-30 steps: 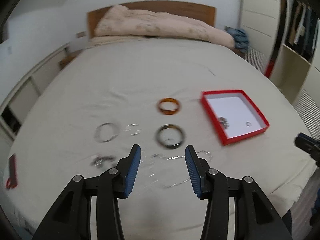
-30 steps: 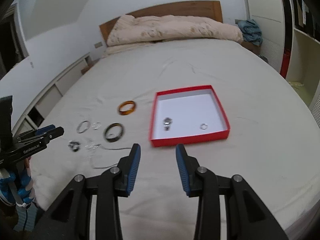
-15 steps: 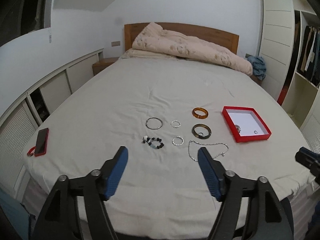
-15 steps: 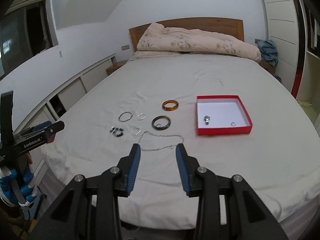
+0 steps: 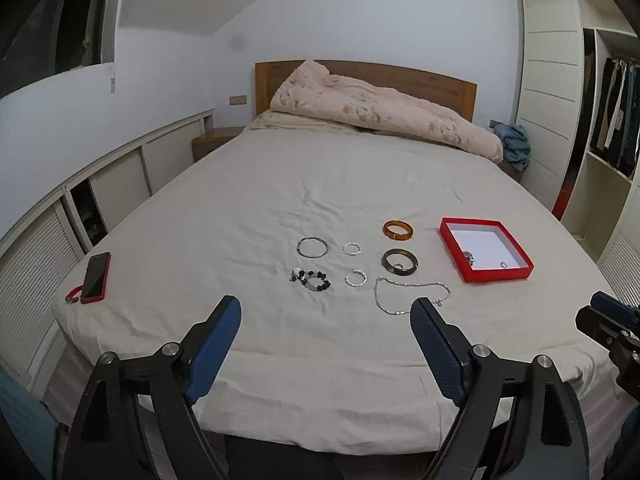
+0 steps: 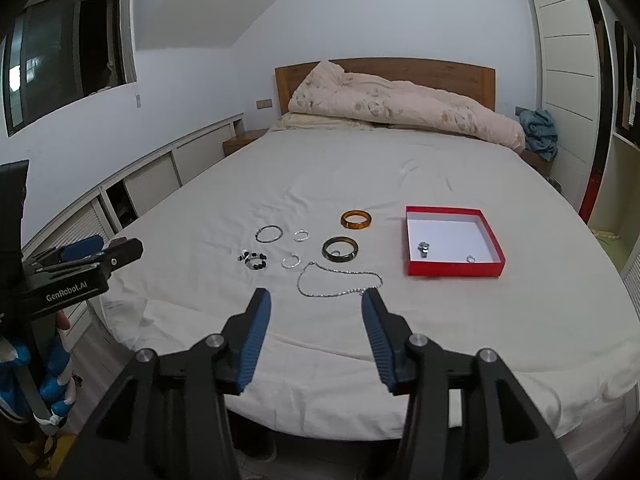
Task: Organize jewelry
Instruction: 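Withdraw both tools from the red box and move back toward the jewelry, then grasp the dark brown bangle with the right tool while the left tool grasps the beaded bracelet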
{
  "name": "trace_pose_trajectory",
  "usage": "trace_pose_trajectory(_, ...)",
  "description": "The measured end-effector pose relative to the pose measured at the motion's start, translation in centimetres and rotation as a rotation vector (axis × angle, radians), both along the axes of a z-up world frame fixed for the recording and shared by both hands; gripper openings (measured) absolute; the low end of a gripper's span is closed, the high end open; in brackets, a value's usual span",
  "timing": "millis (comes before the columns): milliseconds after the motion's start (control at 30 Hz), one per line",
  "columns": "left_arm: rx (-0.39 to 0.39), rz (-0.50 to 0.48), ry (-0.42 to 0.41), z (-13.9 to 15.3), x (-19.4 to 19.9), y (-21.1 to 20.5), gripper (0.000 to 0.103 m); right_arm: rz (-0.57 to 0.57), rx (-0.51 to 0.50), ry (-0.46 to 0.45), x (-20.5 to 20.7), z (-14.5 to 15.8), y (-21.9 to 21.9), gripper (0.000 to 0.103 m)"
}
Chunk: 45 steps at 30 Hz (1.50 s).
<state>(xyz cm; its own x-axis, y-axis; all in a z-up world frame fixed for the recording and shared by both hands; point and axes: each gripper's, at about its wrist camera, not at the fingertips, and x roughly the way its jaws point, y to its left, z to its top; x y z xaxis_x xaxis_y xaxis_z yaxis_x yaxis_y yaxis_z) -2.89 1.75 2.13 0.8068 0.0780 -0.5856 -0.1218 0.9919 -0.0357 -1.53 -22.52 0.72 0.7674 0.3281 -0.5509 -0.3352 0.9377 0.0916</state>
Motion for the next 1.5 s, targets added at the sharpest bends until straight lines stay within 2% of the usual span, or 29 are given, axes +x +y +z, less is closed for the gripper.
trace_pose_trajectory(467, 0.026, 0.026, -0.031, -0.3, 0.0, 0.0, 0.086, 0.030, 0.023, 0.001, 0.9, -0.4, 0.5, 0.046)
trace_pose_trajectory(700, 0.018, 0.046, 0.008, -1.2, 1.3, 0.9, 0.086, 0.036, 0.030, 0.024, 2.2, -1.2, 0.6, 0.046)
trace_pose_trajectory(867, -0.016, 0.097, 0.046, -2.8, 2.1, 3.1, 0.086, 0.040, 0.014, 0.027, 3.0, -1.6, 0.8, 0.046)
trace_pose_trajectory(1067, -0.012, 0.137, 0.076, -4.8, 3.5, 4.9, 0.085, 0.073, -0.022, 0.051, 4.6, -2.5, 2.4, 0.046)
trace_pose_trajectory(1333, -0.069, 0.119, 0.144, -8.4, 6.5, 7.0, 0.075, 0.165, -0.090, 0.123, 8.3, -4.2, 6.0, 0.045)
trace_pose_trajectory(1500, -0.119, 0.110, 0.180, -10.4, 9.1, 8.3, 0.075, 0.195, -0.092, 0.154, 12.1, -4.5, 8.0, 0.045)
